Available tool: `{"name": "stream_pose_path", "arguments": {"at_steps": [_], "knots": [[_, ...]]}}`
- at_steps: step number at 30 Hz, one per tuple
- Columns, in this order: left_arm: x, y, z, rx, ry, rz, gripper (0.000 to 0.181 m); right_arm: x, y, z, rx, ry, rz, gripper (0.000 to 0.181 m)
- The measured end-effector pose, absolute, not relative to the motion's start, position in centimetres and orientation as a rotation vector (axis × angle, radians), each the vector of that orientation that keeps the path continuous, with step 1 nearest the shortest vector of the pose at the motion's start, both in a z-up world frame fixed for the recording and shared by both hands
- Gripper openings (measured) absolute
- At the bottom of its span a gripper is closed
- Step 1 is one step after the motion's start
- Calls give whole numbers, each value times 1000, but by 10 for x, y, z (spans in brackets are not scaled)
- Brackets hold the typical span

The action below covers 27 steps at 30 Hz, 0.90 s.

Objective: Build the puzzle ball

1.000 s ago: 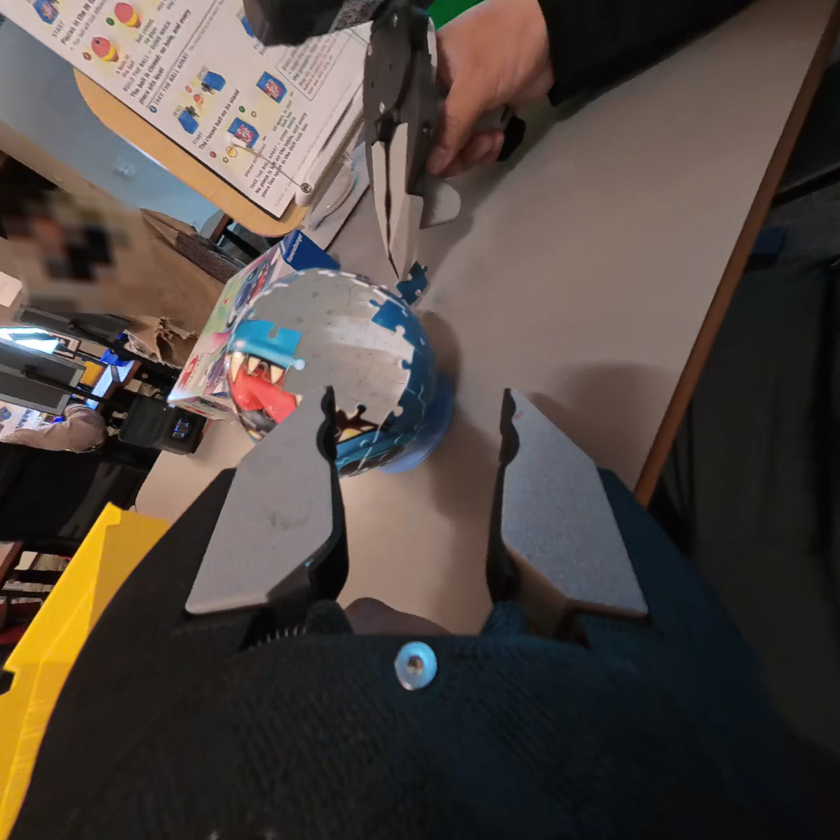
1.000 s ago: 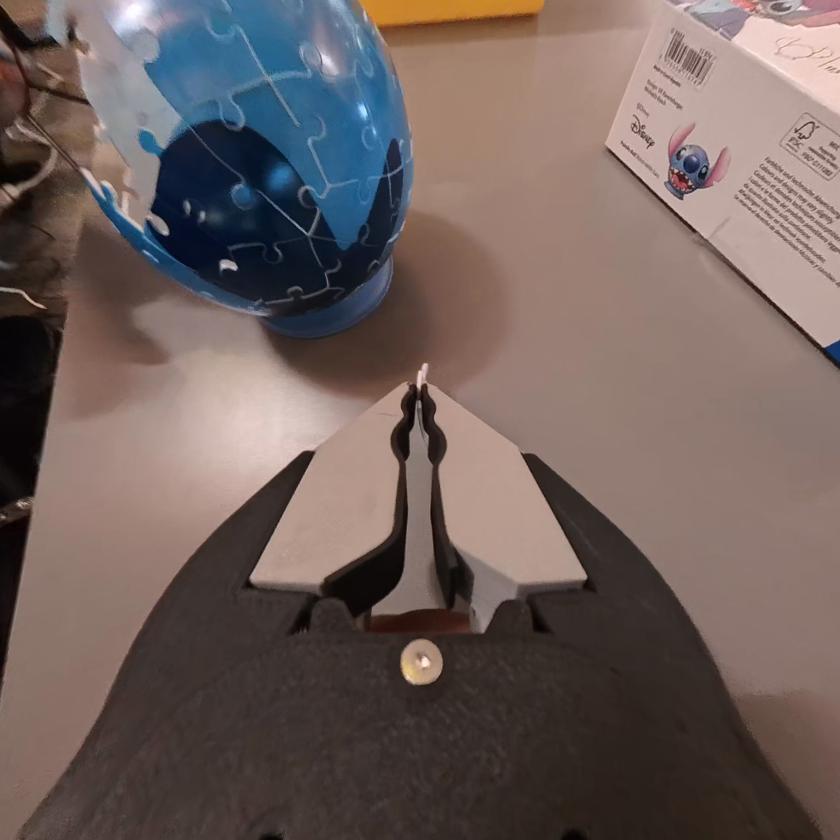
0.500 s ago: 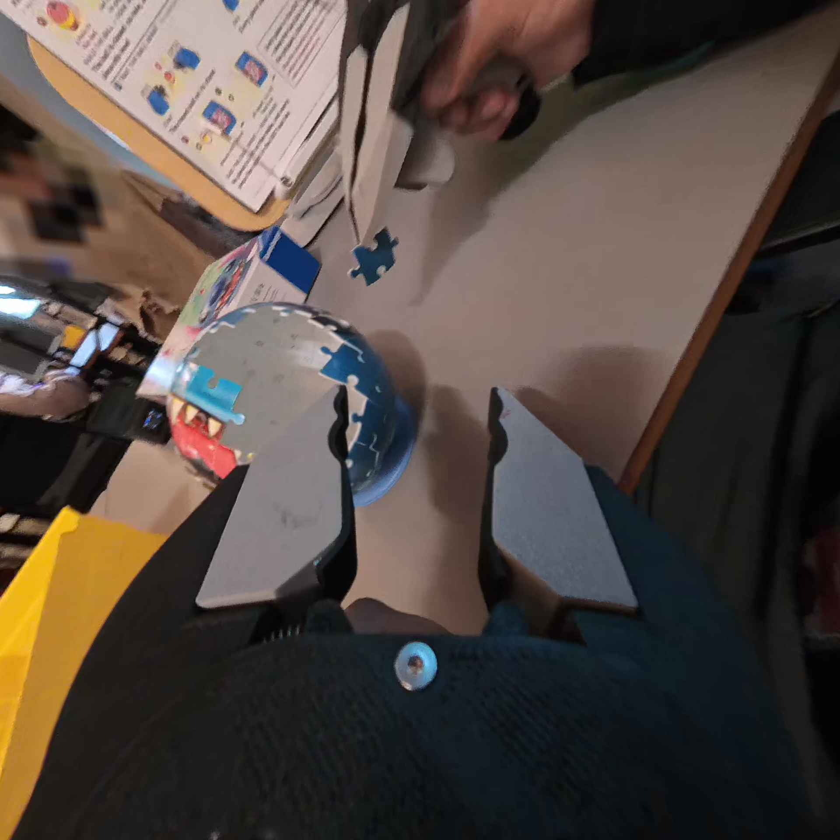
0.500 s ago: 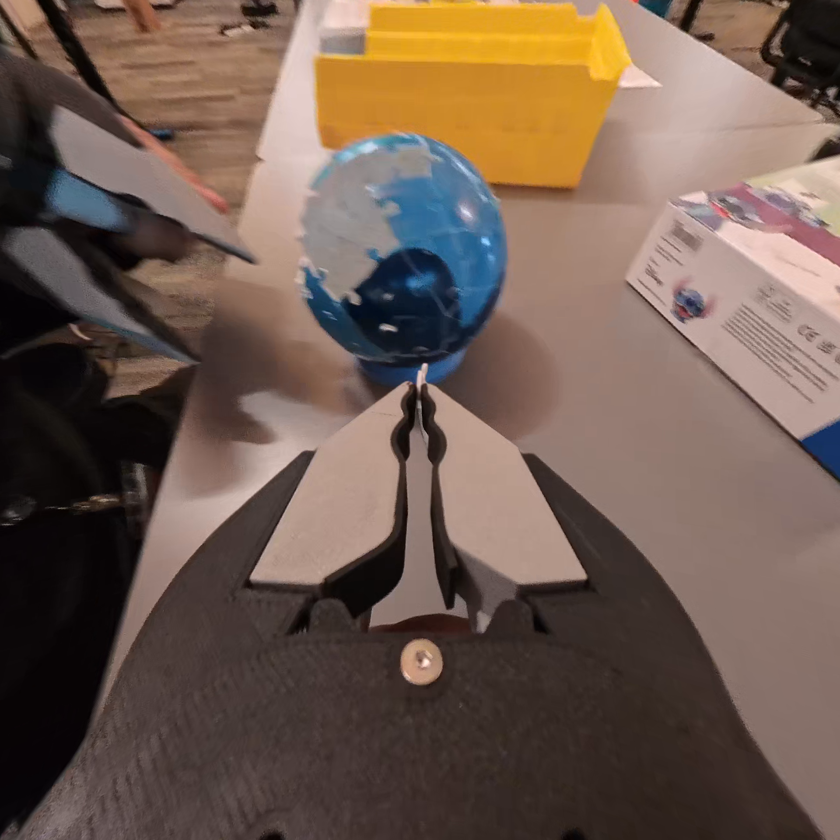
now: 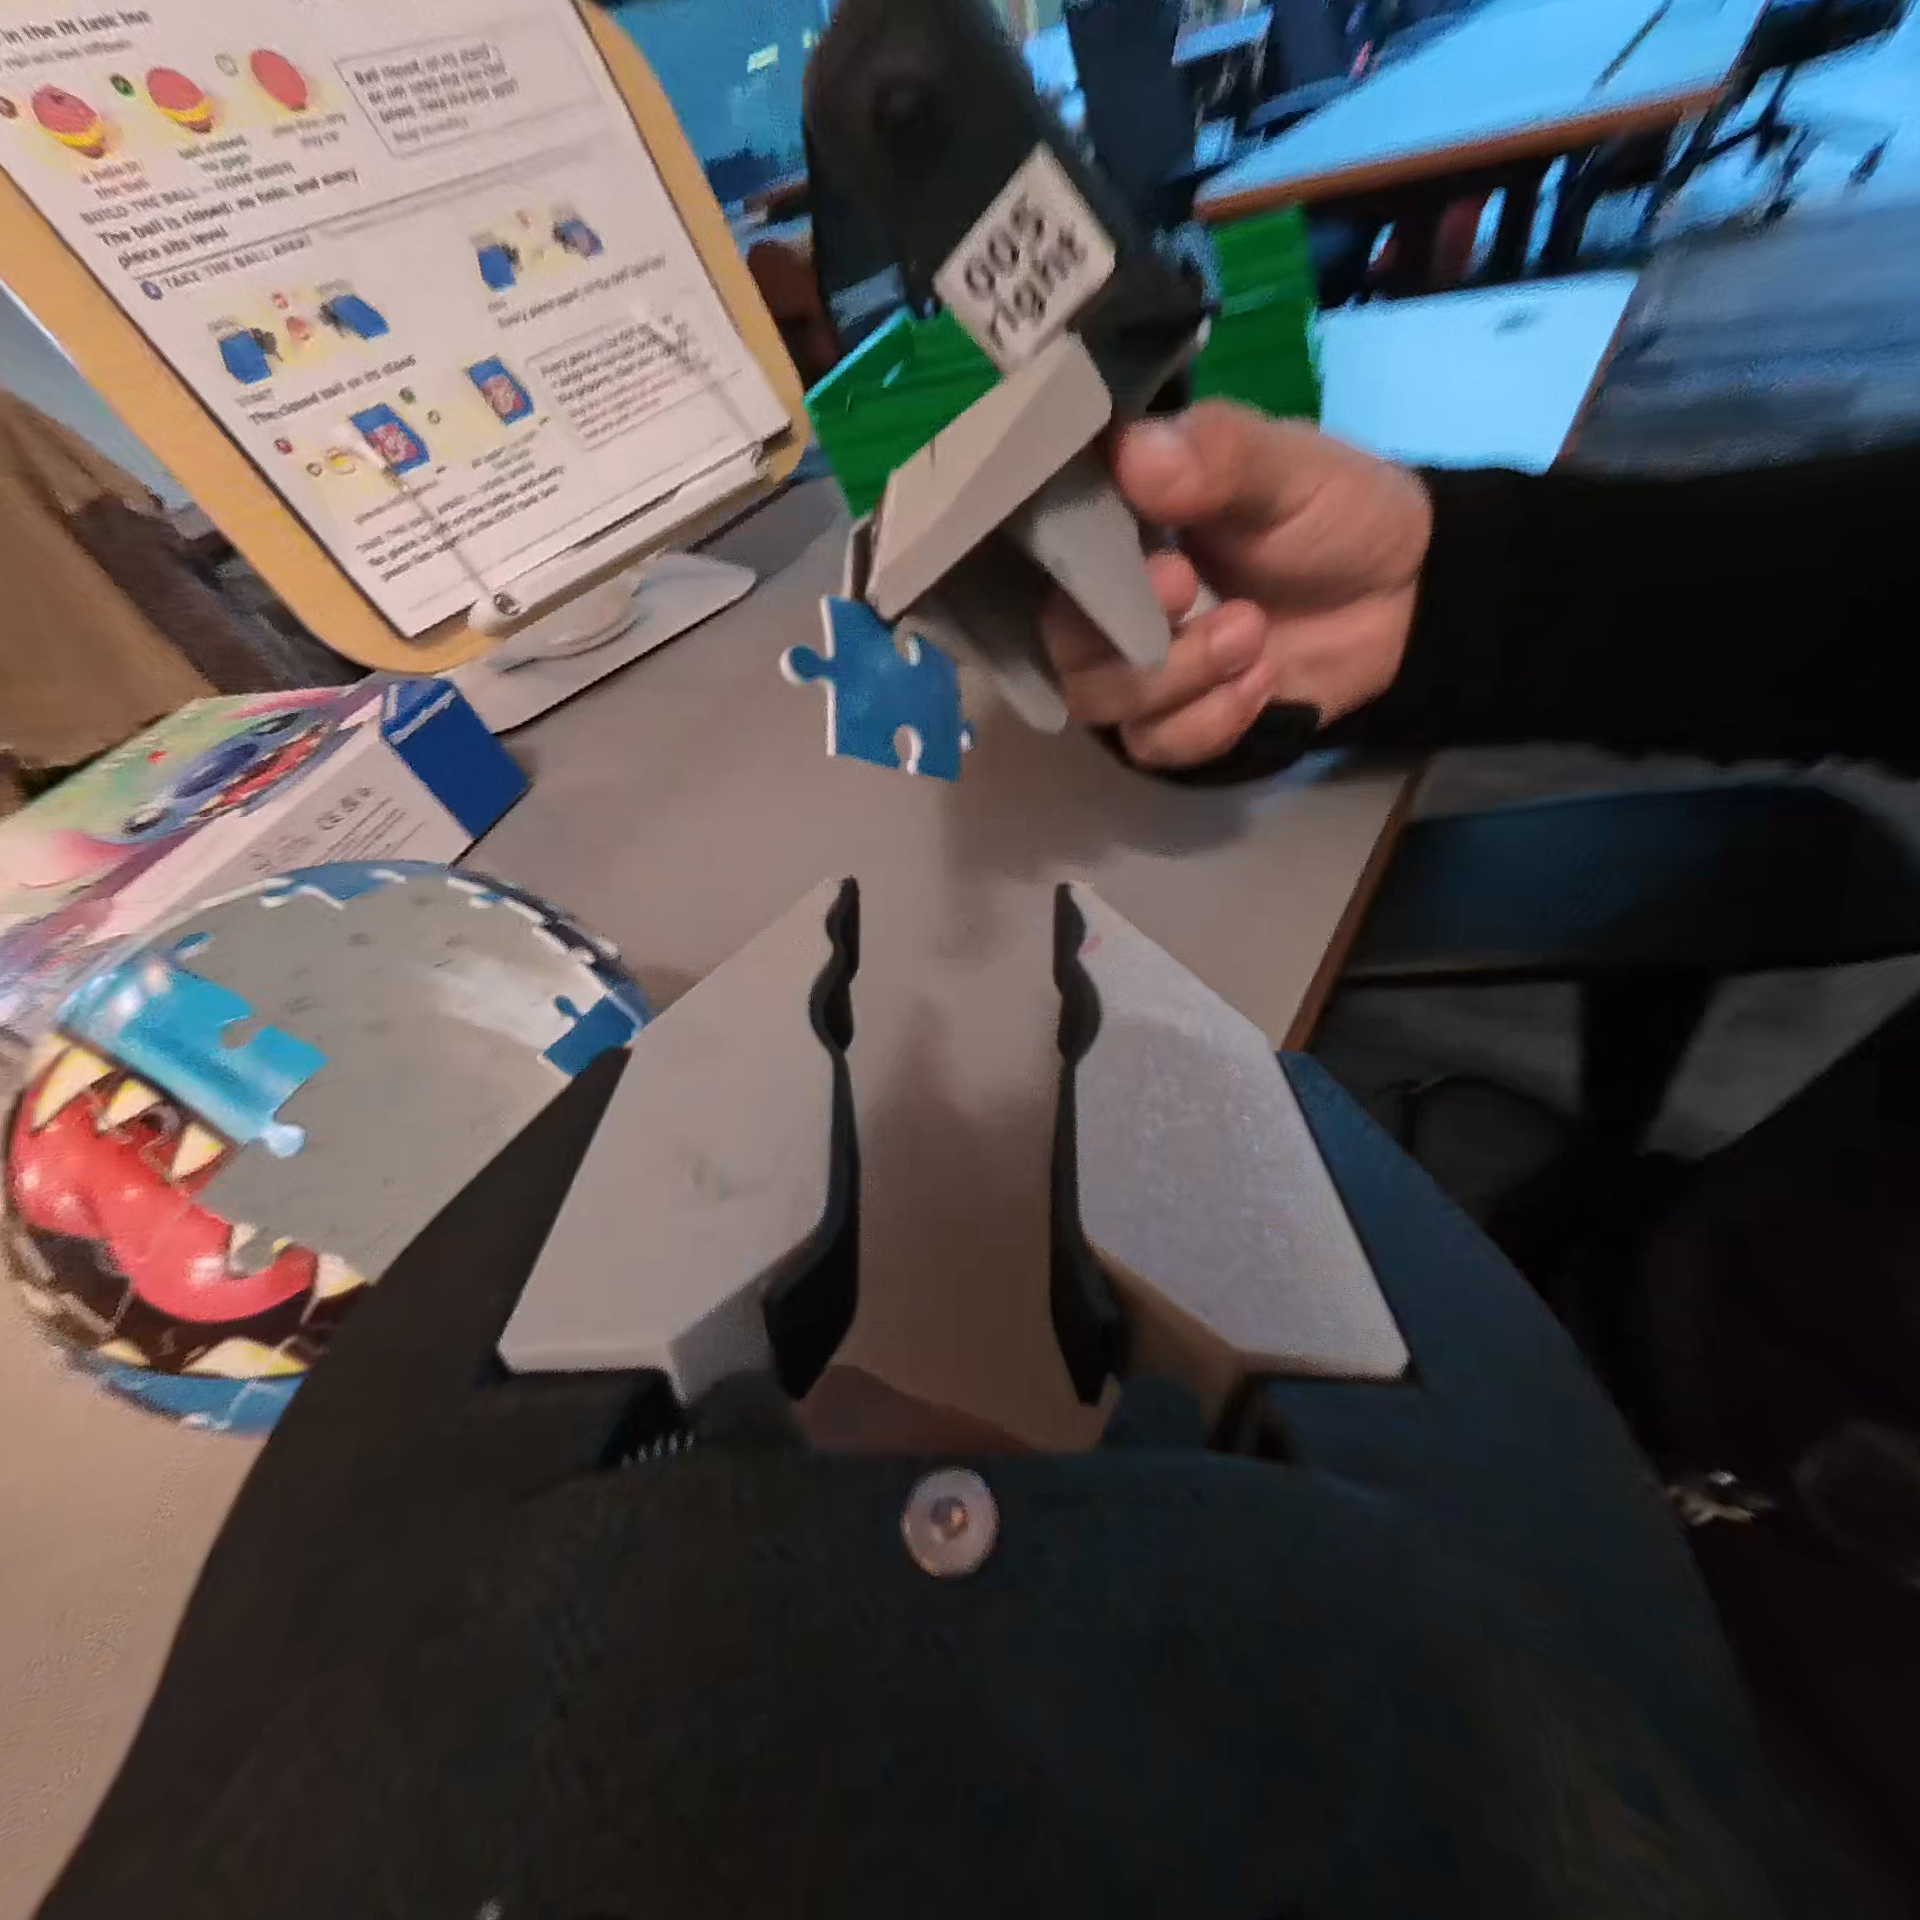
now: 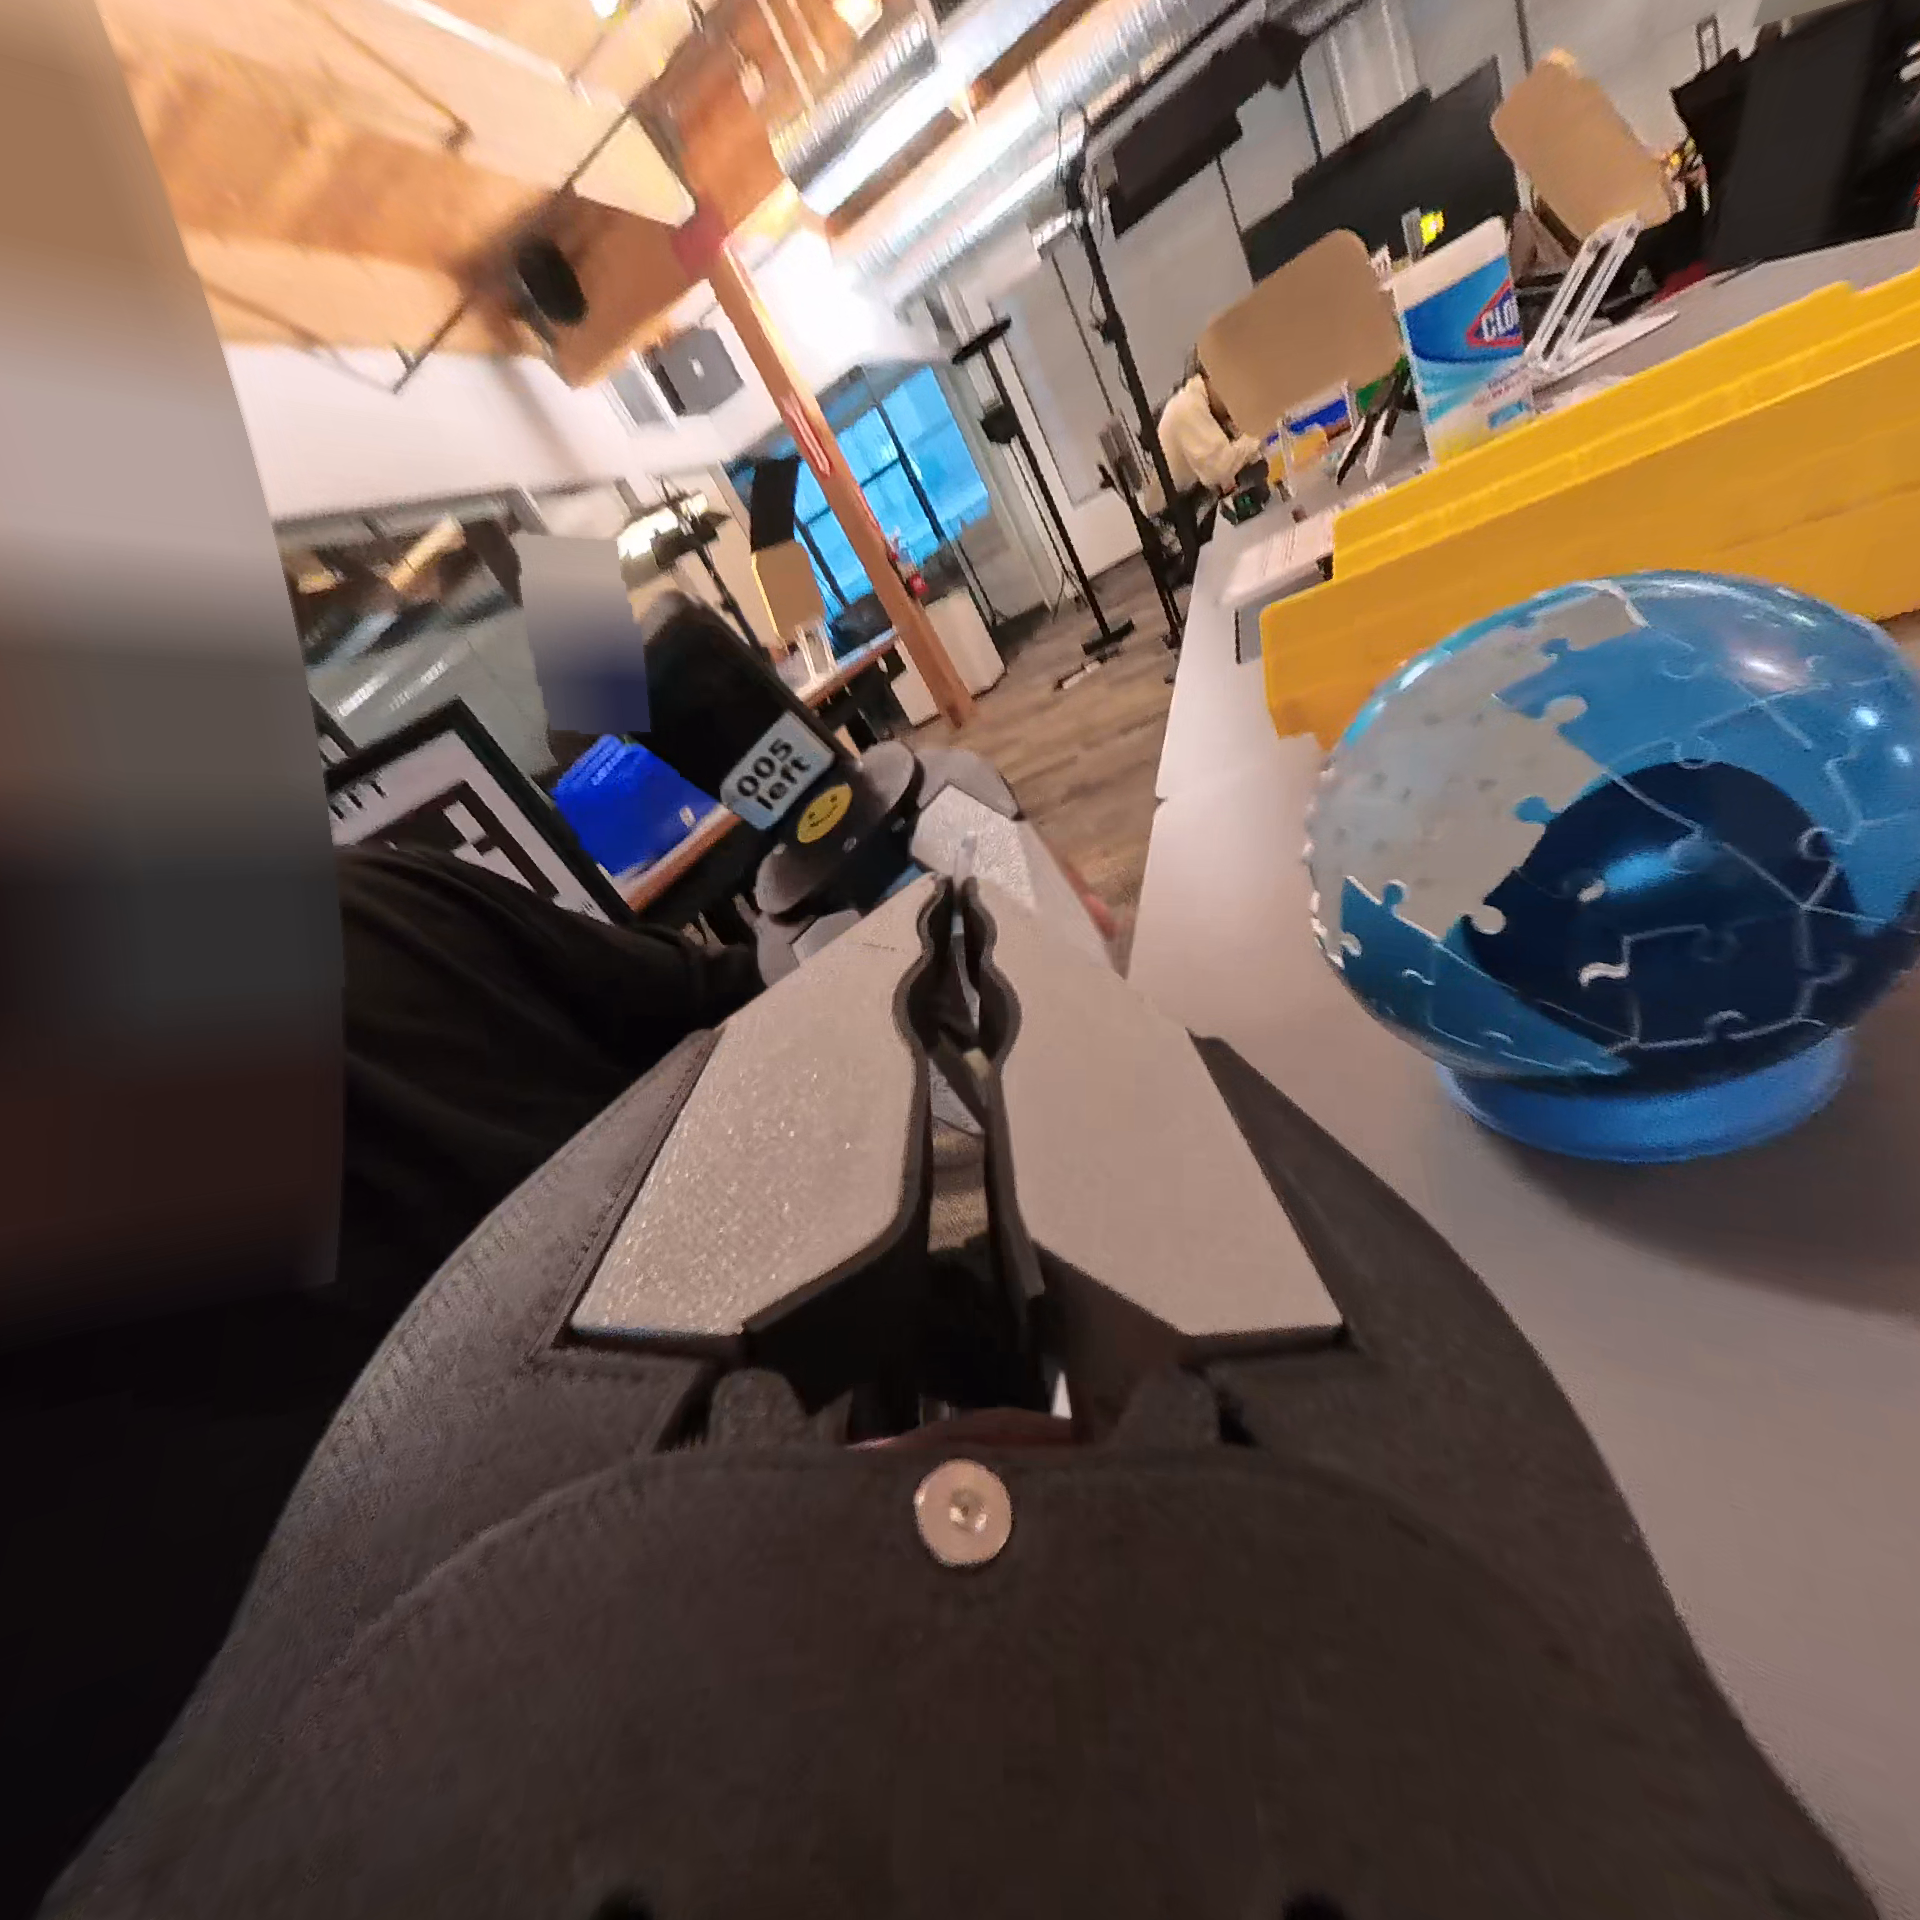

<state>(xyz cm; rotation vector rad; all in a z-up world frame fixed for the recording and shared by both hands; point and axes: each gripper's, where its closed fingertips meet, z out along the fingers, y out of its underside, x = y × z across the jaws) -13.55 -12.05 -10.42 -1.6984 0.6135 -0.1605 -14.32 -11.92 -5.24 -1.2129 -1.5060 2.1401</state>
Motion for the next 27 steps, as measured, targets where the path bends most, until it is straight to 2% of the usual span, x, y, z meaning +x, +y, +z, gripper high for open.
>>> {"name": "stream_pose_path", "arguments": {"at_steps": [4,11,14,17,27], "knots": [[-131,-124,-92,-1670,534,-325,31,-143,-124,-42,-1205,-1363,2278,0],[-138,-123,-84,-1635,490,-258,37,-154,-128,-51,-1244,-1253,2340,0],[-141,-121,-81,-1623,454,-267,15,-156,-128,-53,-1249,-1221,2349,0],[-142,-121,-84,-1639,456,-298,4,-158,-128,-54,-1243,-1210,2327,0],[-146,-120,-96,-1742,432,-427,0,-161,-125,-66,-1179,-1389,1864,0]]}}
